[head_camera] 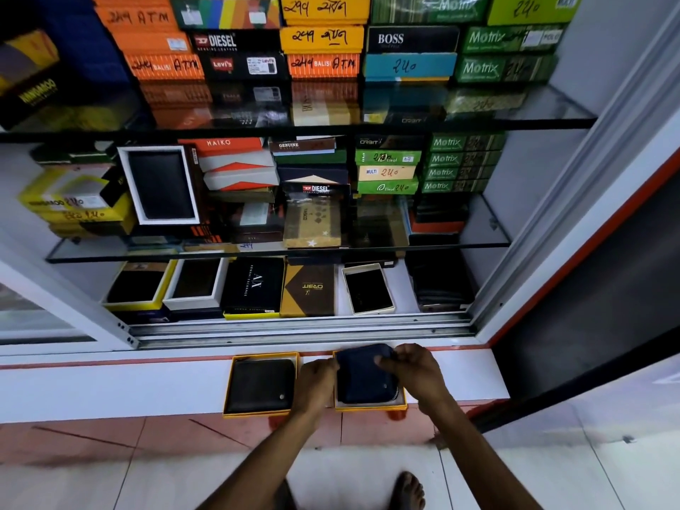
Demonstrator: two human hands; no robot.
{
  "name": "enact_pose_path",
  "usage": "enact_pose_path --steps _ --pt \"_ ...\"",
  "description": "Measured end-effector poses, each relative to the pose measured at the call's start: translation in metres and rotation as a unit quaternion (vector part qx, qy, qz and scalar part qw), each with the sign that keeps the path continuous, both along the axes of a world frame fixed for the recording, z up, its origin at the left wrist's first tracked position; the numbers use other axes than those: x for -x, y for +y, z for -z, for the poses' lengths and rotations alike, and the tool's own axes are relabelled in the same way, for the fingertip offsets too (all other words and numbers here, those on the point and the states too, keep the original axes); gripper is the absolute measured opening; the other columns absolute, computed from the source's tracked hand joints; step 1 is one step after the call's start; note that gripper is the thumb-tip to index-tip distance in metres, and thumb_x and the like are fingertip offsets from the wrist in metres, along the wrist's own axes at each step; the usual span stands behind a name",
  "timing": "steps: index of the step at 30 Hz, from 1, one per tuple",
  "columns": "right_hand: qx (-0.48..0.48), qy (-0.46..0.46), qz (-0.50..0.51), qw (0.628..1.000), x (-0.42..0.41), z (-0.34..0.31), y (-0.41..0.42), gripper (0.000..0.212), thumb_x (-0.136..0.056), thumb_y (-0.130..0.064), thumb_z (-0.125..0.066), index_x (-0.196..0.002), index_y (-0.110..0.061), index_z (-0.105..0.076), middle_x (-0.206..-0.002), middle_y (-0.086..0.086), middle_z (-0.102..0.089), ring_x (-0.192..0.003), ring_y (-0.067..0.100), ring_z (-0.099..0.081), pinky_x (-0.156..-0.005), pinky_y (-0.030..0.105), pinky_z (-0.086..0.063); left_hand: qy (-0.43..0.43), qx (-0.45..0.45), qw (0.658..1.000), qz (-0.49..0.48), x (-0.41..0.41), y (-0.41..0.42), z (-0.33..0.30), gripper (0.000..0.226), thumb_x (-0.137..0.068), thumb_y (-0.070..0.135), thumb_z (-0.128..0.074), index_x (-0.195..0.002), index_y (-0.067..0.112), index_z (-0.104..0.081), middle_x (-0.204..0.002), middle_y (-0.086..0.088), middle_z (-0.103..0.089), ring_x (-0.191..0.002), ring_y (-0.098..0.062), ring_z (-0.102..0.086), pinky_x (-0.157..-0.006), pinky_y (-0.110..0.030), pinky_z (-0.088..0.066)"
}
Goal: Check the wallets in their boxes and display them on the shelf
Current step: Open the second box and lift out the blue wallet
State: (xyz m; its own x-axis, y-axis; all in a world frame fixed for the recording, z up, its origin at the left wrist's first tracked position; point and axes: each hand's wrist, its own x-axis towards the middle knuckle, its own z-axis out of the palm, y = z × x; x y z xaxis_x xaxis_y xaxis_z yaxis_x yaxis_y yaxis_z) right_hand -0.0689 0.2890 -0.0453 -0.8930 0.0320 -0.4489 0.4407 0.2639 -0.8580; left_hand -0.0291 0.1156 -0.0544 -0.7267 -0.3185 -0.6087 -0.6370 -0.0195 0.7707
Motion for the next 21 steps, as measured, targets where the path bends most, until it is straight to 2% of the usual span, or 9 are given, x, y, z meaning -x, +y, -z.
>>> enact_pose_path --steps 2,5,8,10,12,15,17,19,21 --pt "0.090 0.002 -0.003 0.996 -0.003 -0.015 0.006 0.030 -0.078 -0.008 -0.080 -0.060 -0.018 -0.059 -0.062 -0.004 -0.067 -0.070 0.018 -0.065 -0.061 0.028 -0.050 0.029 0.008 0.999 0.027 0.003 -0.005 -0.008 0.015 -0.093 0.037 -0.057 -0.087 0.026 -0.066 -0.095 0.002 -0.069 -0.094 -0.019 -0.062 -0.088 -0.036 -0.050" --pt "0.184 0.017 -0.044 0.982 -0.004 -0.044 0.010 0.018 -0.083 -0.011 -0.076 -0.074 -0.011 -0.061 -0.076 0.003 -0.075 -0.072 0.018 -0.071 -0.056 0.024 -0.057 0.032 -0.041 0.997 0.056 0.014 -0.012 -0.031 0.035 -0.094 0.046 -0.055 -0.105 0.016 -0.071 -0.107 -0.006 -0.075 -0.104 -0.026 -0.068 -0.093 -0.043 -0.055" --pt "0.171 0.074 -0.101 0.977 0.003 -0.074 0.013 0.029 -0.093 -0.034 -0.063 -0.087 -0.005 -0.062 -0.082 0.004 -0.075 -0.067 0.021 -0.070 -0.062 0.027 -0.060 0.077 -0.147 0.985 0.055 0.027 -0.027 -0.052 0.034 -0.095 0.036 -0.054 -0.104 0.008 -0.072 -0.100 -0.010 -0.078 -0.090 -0.022 -0.074 -0.075 -0.038 -0.061" --pt "0.137 0.135 -0.124 0.974 0.014 -0.094 0.013 0.030 -0.097 -0.034 -0.055 -0.096 -0.006 -0.065 -0.087 0.002 -0.075 -0.070 0.018 -0.069 -0.063 0.026 -0.059 0.095 -0.209 0.970 0.075 0.031 -0.040 -0.067 0.030 -0.089 0.036 -0.059 -0.094 0.011 -0.076 -0.088 -0.004 -0.079 -0.076 -0.014 -0.075 -0.061 -0.027 -0.058" --pt "0.081 0.196 -0.190 0.959 0.026 -0.111 0.009 0.024 -0.098 -0.025 -0.056 -0.115 -0.014 -0.068 -0.105 -0.002 -0.075 -0.089 0.012 -0.070 -0.070 0.020 -0.058 0.104 -0.257 0.956 0.099 0.032 -0.051 -0.080 0.029 -0.081 0.037 -0.067 -0.088 0.012 -0.080 -0.082 -0.004 -0.078 -0.070 -0.015 -0.075 -0.057 -0.025 -0.057" --pt "0.036 0.236 -0.320 0.917 0.042 -0.135 -0.007 0.037 -0.098 -0.018 -0.057 -0.135 -0.017 -0.058 -0.131 -0.002 -0.066 -0.115 0.008 -0.064 -0.086 0.016 -0.055 0.101 -0.313 0.931 0.160 0.036 -0.062 -0.099 0.055 -0.076 0.041 -0.077 -0.111 -0.001 -0.067 -0.080 -0.012 -0.072 -0.062 -0.022 -0.069 -0.053 -0.028 -0.056" --pt "0.041 0.238 -0.362 0.900 0.047 -0.148 -0.016 0.037 -0.098 -0.016 -0.058 -0.134 -0.013 -0.059 -0.126 0.003 -0.069 -0.114 0.007 -0.066 -0.090 0.020 -0.054 0.092 -0.327 0.920 0.198 0.040 -0.068 -0.108 0.069 -0.071 0.044 -0.082 -0.115 -0.005 -0.059 -0.074 -0.013 -0.068 -0.055 -0.023 -0.065 -0.051 -0.029 -0.053" --pt "0.040 0.244 -0.358 0.900 0.050 -0.159 -0.020 0.028 -0.094 -0.015 -0.063 -0.121 -0.009 -0.068 -0.106 0.005 -0.076 -0.097 0.002 -0.069 -0.083 0.019 -0.053 0.091 -0.352 0.903 0.229 0.043 -0.075 -0.116 0.066 -0.073 0.045 -0.080 -0.109 -0.006 -0.059 -0.069 -0.011 -0.064 -0.051 -0.021 -0.062 -0.051 -0.029 -0.050" --pt "0.026 0.266 -0.340 0.902 0.050 -0.169 -0.020 0.018 -0.090 -0.014 -0.070 -0.106 -0.008 -0.075 -0.096 0.010 -0.078 -0.085 0.005 -0.068 -0.076 0.018 -0.052 0.097 -0.363 0.892 0.254 0.043 -0.080 -0.123 0.058 -0.078 0.046 -0.076 -0.104 -0.004 -0.063 -0.067 -0.010 -0.063 -0.050 -0.019 -0.059 -0.051 -0.028 -0.048"
